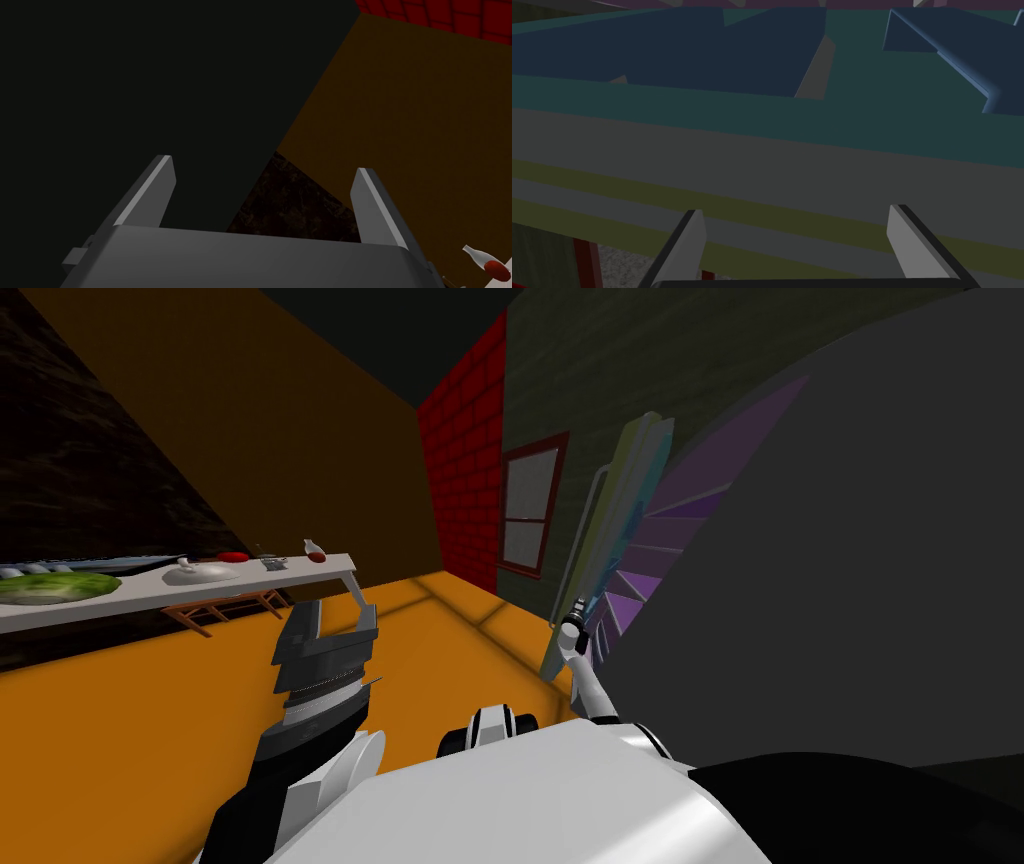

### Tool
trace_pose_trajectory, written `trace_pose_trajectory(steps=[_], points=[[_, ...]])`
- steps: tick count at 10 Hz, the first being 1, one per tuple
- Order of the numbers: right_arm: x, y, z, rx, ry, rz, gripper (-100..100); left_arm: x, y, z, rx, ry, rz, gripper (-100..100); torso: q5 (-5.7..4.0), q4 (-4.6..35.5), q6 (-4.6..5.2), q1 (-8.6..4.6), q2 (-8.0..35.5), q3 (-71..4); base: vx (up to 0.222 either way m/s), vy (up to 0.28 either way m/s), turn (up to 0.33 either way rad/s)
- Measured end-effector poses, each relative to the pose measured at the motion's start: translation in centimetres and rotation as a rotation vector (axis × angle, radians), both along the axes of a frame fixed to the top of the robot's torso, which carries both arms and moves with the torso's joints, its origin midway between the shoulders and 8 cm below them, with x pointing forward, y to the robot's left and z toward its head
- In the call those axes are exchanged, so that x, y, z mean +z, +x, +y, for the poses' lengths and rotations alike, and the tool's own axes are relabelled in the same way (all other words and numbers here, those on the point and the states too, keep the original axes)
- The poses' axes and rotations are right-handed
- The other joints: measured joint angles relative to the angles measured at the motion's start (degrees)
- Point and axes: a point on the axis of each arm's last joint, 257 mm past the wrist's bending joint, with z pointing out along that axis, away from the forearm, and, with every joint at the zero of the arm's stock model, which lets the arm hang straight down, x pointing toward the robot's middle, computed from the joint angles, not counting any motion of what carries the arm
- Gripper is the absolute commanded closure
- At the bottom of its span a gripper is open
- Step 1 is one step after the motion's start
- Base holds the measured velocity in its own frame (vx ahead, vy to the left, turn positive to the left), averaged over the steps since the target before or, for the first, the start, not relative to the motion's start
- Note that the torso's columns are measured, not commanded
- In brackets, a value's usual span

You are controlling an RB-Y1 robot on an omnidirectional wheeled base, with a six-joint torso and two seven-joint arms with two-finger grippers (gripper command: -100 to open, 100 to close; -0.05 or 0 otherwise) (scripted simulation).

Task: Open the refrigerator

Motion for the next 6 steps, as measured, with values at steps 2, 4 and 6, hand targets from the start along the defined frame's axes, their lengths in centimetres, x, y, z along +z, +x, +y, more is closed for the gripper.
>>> trace_pose_trajectory(steps=[2, 4, 6], points=[[0.71, 0.13, 0.10, -0.014, 0.028, -0.023, -100, 0.00, 0.00, 0.00, 0.000, 0.000, 0.000, 0, 0.16, 0.2, -0.08, 0.13, 0.2, 0.1, 0.008, 0.006, -0.014], [0.78, 0.32, -0.17, -0.016, 0.032, -0.020, -100, 0.00, 0.00, 0.00, 0.000, 0.000, 0.000, 0, 0.20, 0.3, 0.10, 0.04, 0.2, 0.1, 0.004, 0.009, 0.014], [1.07, 0.07, -0.21, -0.016, 0.027, -0.024, -100, 0.00, 0.00, 0.00, 0.000, 0.000, 0.000, 0, 0.07, 0.2, 0.01, 0.02, 0.2, 0.1, 0.007, -0.007, -0.002]])
